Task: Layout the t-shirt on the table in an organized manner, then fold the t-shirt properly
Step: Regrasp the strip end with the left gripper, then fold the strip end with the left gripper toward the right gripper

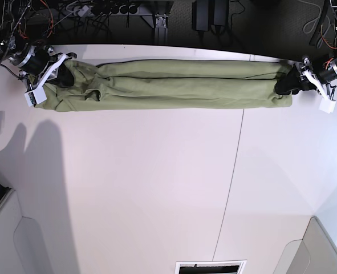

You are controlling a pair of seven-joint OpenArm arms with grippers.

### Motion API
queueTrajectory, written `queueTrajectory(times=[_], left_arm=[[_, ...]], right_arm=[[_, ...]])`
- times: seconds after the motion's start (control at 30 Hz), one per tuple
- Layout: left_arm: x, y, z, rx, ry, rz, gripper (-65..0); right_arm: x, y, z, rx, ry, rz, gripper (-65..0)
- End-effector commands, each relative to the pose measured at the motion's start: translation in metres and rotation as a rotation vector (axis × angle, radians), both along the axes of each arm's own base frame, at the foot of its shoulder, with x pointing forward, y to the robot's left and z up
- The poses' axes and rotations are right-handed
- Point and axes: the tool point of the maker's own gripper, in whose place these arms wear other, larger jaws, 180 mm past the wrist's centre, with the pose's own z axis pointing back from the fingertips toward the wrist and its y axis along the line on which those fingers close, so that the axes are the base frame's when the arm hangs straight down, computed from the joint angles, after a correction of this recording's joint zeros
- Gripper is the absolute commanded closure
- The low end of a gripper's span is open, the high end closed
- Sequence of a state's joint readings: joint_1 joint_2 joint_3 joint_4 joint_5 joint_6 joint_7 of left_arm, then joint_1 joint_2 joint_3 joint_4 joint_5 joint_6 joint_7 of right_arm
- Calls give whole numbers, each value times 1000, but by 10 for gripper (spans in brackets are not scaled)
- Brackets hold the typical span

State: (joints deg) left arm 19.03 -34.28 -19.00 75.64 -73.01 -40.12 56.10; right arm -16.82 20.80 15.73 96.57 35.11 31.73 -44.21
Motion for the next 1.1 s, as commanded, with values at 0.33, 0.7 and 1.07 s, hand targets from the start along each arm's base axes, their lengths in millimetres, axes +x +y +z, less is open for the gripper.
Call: queueTrajectory(times=[0.33, 0.7, 1.07], left_arm=[[5, -38, -10, -50, -42, -47, 0], [47, 20, 34, 206, -138, -128, 0], [38, -93, 124, 80, -380, -445, 0]], right_arm=[[6, -2, 7, 5, -27, -2, 0], [6, -2, 8, 6, -28, -2, 0], [7, -2, 8, 6, -30, -3, 0]])
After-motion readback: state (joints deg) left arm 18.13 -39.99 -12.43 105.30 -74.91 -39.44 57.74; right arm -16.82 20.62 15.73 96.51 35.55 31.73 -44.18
